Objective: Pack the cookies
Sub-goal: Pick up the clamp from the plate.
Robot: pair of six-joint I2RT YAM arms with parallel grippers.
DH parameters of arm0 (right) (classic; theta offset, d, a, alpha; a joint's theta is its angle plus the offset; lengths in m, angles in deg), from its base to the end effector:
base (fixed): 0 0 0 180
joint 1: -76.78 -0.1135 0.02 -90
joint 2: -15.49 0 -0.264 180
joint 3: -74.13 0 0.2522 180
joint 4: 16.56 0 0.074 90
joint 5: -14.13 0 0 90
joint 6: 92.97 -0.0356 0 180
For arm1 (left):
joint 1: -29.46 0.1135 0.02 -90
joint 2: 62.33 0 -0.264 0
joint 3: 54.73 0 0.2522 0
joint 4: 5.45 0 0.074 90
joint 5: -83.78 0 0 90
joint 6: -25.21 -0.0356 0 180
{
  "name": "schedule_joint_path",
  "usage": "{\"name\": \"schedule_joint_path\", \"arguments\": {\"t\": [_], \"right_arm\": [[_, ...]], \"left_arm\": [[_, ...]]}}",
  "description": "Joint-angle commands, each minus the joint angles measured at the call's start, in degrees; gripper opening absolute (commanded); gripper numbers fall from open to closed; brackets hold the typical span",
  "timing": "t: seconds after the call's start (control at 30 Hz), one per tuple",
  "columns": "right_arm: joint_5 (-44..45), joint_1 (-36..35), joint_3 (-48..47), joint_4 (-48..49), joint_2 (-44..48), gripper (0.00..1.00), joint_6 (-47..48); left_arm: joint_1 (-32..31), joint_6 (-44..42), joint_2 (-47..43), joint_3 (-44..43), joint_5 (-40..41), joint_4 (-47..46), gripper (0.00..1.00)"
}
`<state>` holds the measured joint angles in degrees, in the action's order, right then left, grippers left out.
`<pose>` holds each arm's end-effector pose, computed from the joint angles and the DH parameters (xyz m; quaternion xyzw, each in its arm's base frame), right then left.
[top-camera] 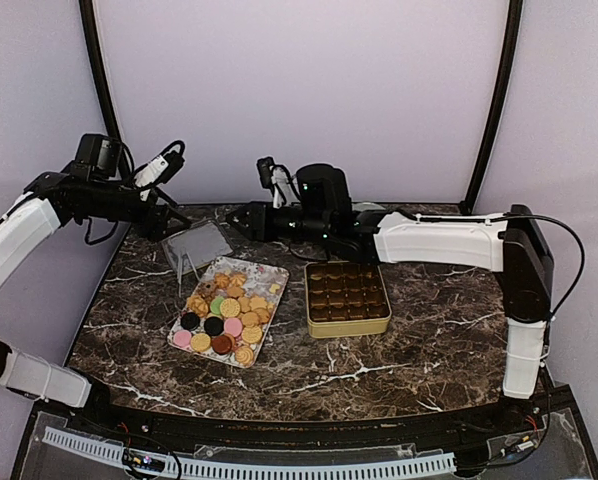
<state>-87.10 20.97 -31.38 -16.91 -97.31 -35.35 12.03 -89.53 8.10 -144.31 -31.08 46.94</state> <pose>0.2642 0.4013 0.3104 -0.2152 0.7204 0.5089 0.4194 0.2424 -0.0918 0.3867 0.4046 0.7649 -0.1594 0.4753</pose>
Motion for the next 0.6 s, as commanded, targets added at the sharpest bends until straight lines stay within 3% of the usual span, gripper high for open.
{"name": "schedule_joint_path", "arguments": {"t": [0.0, 0.13, 0.57], "right_arm": [[5.8, -0.5, 1.4, -3.8, 2.3, 0.41, 2.4], [9.0, -1.3, 0.8, -7.3, 2.1, 0.42, 4.0], [15.2, -3.1, -0.9, -13.1, 2.0, 0.50, 6.9]], "left_arm": [[10.5, 2.6, 5.9, 2.5, 1.6, 6.1, 0.65], [12.9, 5.1, 10.2, 5.4, 5.5, 5.6, 0.64], [13.8, 17.6, 27.8, 8.1, 6.3, 6.6, 0.63]]}}
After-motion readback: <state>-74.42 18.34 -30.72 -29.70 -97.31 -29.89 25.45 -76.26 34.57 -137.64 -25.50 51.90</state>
